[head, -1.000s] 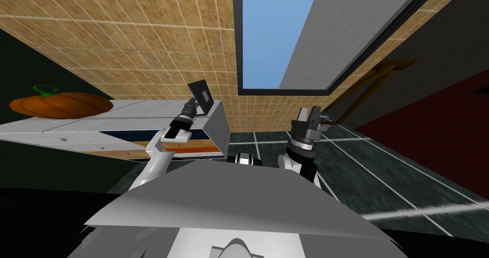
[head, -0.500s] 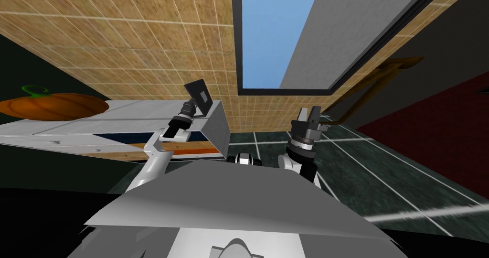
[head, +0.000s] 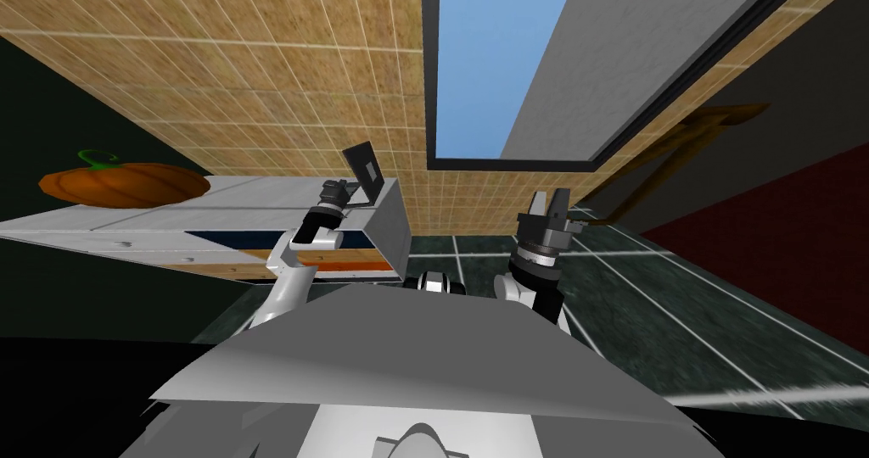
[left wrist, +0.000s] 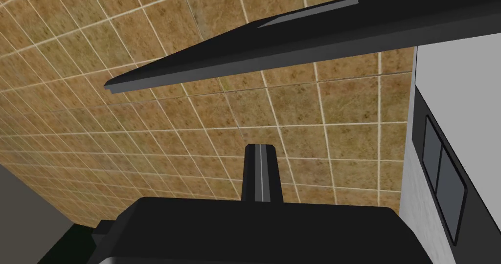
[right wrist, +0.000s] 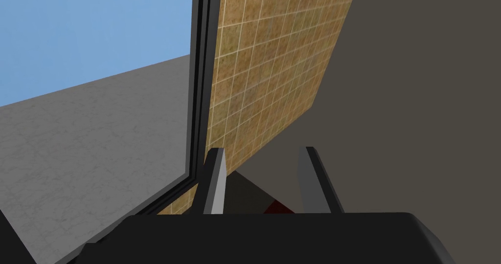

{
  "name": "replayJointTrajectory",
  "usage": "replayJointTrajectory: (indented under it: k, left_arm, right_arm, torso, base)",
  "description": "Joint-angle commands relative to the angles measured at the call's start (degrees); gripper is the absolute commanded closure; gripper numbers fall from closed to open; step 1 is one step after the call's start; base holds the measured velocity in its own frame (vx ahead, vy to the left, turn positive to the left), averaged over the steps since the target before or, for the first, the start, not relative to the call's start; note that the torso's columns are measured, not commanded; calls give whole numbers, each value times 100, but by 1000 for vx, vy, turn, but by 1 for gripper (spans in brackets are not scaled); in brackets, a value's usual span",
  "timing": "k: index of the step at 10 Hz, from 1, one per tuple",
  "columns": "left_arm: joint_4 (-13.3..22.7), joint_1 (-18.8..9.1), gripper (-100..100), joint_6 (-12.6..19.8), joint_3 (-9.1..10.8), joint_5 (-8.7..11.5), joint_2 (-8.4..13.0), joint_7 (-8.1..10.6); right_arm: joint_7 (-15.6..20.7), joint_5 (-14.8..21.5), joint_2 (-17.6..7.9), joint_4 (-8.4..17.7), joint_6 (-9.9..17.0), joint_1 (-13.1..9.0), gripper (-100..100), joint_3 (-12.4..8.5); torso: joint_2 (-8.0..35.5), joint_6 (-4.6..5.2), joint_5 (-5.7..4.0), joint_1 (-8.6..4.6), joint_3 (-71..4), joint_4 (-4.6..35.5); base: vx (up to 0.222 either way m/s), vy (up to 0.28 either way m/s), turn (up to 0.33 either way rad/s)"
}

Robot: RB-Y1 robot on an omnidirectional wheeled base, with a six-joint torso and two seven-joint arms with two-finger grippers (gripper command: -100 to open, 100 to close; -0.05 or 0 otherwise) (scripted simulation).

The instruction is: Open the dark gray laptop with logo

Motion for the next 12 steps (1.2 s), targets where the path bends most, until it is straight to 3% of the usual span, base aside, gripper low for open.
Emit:
replayJointTrajectory:
  k: [1, 2, 3, 10, 11, 12]
  left_arm:
    - [115, -168, 100, 0, 98, 277, -286, 296]
    - [93, -132, 100, 0, 79, 221, -223, 228]
    - [93, -60, -100, -1, 59, 64, -88, 78]
    - [80, 221, -100, -1, -31, -556, 439, -560]
    - [79, 195, -100, 2, -22, -497, 391, -491]
    - [-58, 198, -100, 177, 21, -462, 497, -470]
  right_arm:
    - [0, 0, 0, 0, 0, 0, 0, 0]
    - [0, 0, 0, 0, 0, 0, 0, 0]
    - [0, 0, 0, 0, 0, 0, 0, 0]
    - [0, 0, 1, 0, 0, -1, 0, 1]
    - [0, 0, 1, 0, 0, 0, 0, 1]
    - [0, 0, 1, 0, 0, 0, 0, 1]
  torso:
    - [6, -1, 0, 0, 4, 2]
    - [9, 0, 0, -2, 6, 3]
    - [10, 0, -2, -6, 6, 3]
    - [1, 0, 1, 3, 2, 1]
    - [1, 0, 1, 4, 1, 0]
    - [4, -1, 4, 15, 3, 1]
  base:
    - [9, 27, 47]
    - [4, 11, 5]
    - [2, -51, -24]
    - [4, -87, -14]
    - [4, -34, 0]
    - [49, -1, -15]
